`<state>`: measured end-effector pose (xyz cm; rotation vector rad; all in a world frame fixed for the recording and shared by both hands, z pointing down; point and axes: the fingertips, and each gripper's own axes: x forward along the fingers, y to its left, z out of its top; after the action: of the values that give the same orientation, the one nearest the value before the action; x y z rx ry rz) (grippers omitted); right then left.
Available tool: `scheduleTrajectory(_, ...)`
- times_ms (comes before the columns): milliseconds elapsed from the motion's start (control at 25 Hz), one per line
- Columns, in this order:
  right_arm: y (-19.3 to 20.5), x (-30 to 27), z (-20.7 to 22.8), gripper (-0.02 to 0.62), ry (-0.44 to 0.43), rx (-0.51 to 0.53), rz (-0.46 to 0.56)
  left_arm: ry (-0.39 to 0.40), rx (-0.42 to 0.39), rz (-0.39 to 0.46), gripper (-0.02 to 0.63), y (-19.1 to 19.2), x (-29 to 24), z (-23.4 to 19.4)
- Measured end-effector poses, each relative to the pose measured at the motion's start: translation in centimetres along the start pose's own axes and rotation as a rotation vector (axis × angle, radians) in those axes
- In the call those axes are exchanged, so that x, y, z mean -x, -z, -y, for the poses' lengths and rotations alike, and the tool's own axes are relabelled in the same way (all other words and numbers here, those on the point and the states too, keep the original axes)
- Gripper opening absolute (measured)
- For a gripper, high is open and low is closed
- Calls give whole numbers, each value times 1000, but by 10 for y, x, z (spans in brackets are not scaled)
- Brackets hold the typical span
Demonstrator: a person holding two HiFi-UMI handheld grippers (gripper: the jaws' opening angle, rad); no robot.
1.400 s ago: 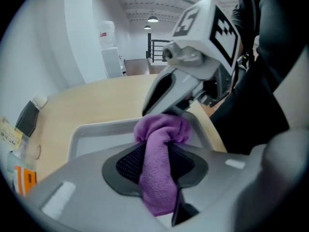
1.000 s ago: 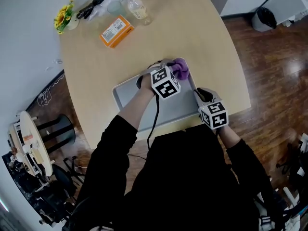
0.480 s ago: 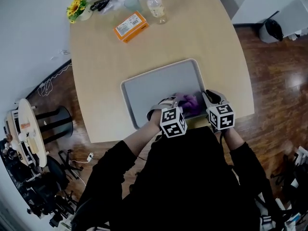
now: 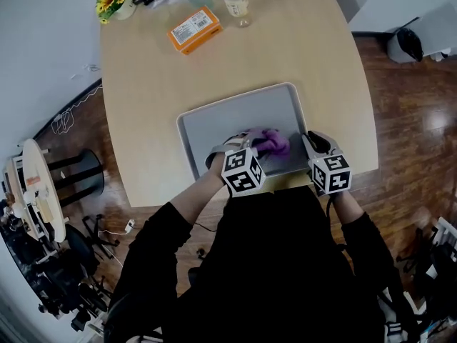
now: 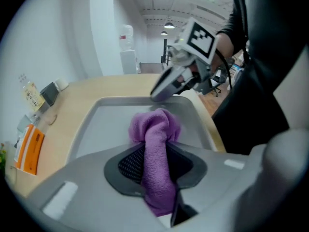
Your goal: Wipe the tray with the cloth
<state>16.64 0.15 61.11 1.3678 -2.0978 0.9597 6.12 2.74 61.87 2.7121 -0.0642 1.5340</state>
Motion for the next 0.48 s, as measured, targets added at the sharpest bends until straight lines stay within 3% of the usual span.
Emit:
scheduleTrajectory(160,1,0,0,61,3,0,-1,-90,85,-28,86,14,10,-81)
scheduleTrajectory(280,2,1,1,61,0,0,1,-141,94,-79,85,19,15,-124)
scheduleTrajectory(480,3,2,3,63,2,11,-2,-183,70,-103,83,16,13,-117)
